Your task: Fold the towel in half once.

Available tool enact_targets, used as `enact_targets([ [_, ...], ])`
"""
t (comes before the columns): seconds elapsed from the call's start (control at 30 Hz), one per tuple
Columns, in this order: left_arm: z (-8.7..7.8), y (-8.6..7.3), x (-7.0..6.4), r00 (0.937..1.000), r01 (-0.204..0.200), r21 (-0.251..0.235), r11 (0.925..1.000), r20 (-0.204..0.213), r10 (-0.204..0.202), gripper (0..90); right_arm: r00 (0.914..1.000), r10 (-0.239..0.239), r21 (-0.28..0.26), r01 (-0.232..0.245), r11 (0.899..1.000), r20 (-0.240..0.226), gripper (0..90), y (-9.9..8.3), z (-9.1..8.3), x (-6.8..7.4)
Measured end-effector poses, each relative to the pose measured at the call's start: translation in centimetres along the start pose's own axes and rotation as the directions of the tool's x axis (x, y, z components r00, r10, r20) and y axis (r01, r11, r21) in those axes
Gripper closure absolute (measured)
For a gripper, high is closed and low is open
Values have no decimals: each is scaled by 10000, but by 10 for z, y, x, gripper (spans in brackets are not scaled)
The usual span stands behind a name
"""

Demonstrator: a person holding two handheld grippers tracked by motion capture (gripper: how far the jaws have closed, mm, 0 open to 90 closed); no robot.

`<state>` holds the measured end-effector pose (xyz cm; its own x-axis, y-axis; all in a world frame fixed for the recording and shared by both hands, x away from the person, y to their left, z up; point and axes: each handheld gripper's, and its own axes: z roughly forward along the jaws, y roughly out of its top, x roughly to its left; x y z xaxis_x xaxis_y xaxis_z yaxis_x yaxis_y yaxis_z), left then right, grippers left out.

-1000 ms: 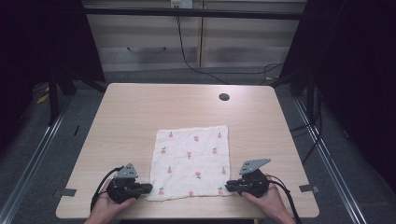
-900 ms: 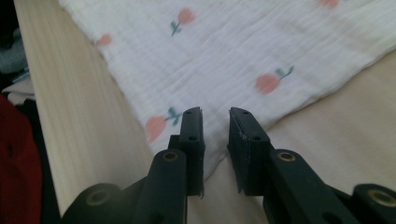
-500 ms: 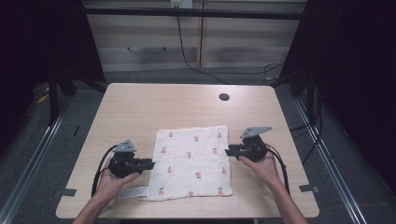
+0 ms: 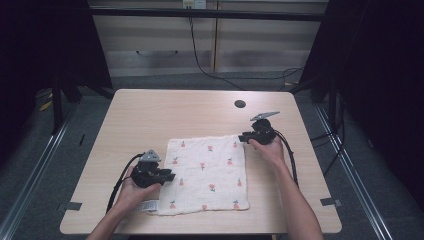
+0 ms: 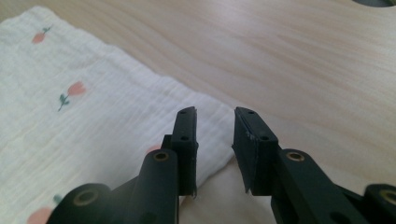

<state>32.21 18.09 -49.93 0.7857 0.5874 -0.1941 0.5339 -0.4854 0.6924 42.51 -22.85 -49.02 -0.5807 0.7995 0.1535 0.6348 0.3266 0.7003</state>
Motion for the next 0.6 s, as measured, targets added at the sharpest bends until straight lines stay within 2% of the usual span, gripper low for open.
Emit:
enact_targets([
  [0.17, -1, -1, 0, 10000, -76, 29, 10000, 25, 76, 713, 9991, 376, -7, -376, 9993, 174, 690, 5, 9, -12],
  [0.3, -1, -1, 1, 10000, 35, -37, 10000, 70, -35, 713, 9983, 574, 234, -577, 9981, 135, 684, 3, 17, -15],
  [0.37, -2, -2, 1, 10000, 9, -126, 9999, -30, -10, 707, 9978, 642, 175, -644, 9978, 132, 689, 2, 18, -16],
  [0.43, -4, -1, 1, 10000, 97, -337, 9994, -6, -98, 700, 9970, 769, 48, -769, 9970, 49, 733, 1, 19, -16],
  [0.53, -8, 6, 3, 9999, 160, -558, 9983, -57, -164, 668, 9976, 643, 111, -641, 9979, -254, 851, -1, 21, -13],
  [0.6, -8, 9, 6, 9998, 216, -718, 9972, -39, -220, 654, 9972, 606, 138, -600, 9981, -429, 878, -2, 21, -13],
])
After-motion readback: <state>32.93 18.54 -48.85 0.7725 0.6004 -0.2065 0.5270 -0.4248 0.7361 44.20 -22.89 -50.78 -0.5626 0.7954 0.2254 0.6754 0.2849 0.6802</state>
